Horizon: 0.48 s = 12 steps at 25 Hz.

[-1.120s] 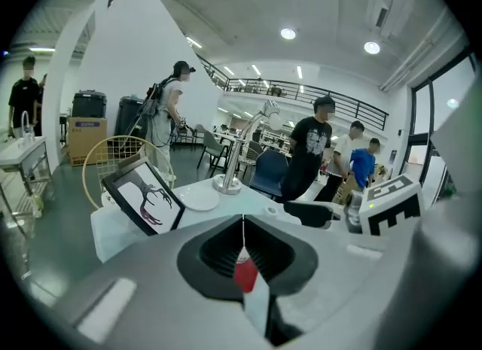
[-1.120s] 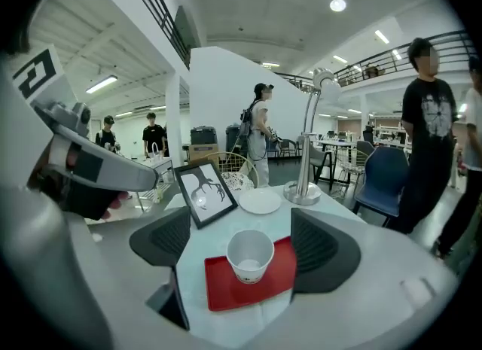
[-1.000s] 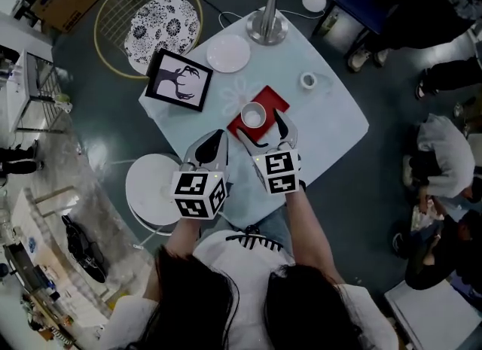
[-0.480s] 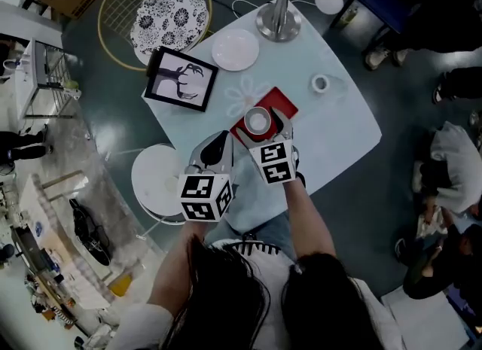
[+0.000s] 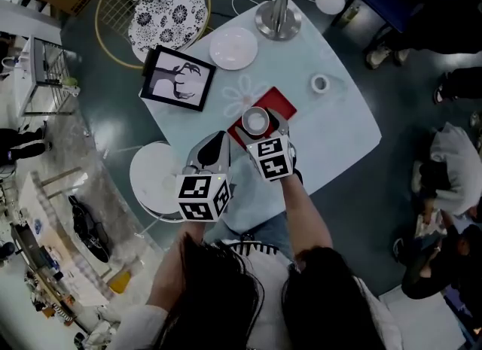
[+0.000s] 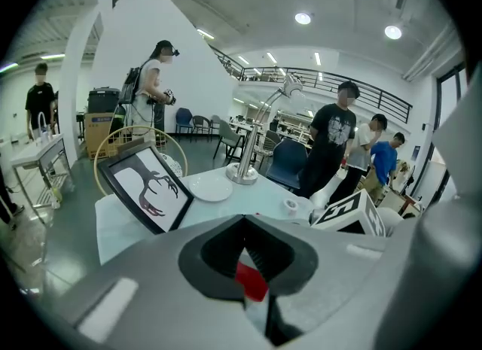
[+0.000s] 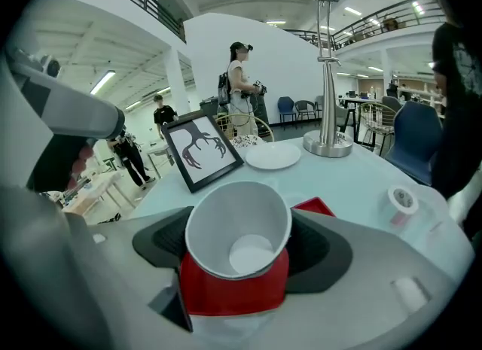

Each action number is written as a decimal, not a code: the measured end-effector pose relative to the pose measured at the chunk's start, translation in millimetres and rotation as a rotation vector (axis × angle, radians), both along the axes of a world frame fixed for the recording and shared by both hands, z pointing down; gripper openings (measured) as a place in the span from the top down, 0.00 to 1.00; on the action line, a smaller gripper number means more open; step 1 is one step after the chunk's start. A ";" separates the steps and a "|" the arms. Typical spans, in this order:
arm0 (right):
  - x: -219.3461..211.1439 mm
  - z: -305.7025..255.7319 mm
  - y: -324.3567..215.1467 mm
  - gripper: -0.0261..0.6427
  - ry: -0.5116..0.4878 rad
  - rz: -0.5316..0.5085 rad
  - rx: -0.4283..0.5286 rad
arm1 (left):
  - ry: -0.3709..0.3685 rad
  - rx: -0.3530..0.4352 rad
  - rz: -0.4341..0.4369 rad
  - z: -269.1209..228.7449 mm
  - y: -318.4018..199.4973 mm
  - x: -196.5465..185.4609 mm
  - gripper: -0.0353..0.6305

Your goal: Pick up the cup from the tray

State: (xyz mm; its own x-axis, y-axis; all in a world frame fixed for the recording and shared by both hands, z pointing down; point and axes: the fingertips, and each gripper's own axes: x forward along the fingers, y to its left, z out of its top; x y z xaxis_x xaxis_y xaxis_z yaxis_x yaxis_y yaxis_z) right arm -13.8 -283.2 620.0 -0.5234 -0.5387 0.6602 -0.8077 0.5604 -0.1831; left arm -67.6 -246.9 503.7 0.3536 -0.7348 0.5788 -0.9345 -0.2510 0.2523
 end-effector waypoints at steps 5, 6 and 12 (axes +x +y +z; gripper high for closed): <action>-3.1 -7.2 1.0 0.40 0.000 -0.008 0.018 | 0.006 0.005 0.004 -1.4 0.8 0.7 0.95; -3.1 -9.9 1.5 0.40 -0.001 -0.007 0.024 | 0.008 0.006 0.005 -1.9 1.1 1.0 0.95; 27.0 -30.4 -0.9 0.40 -0.013 0.077 0.067 | 0.027 0.015 0.027 -2.7 3.6 11.9 0.95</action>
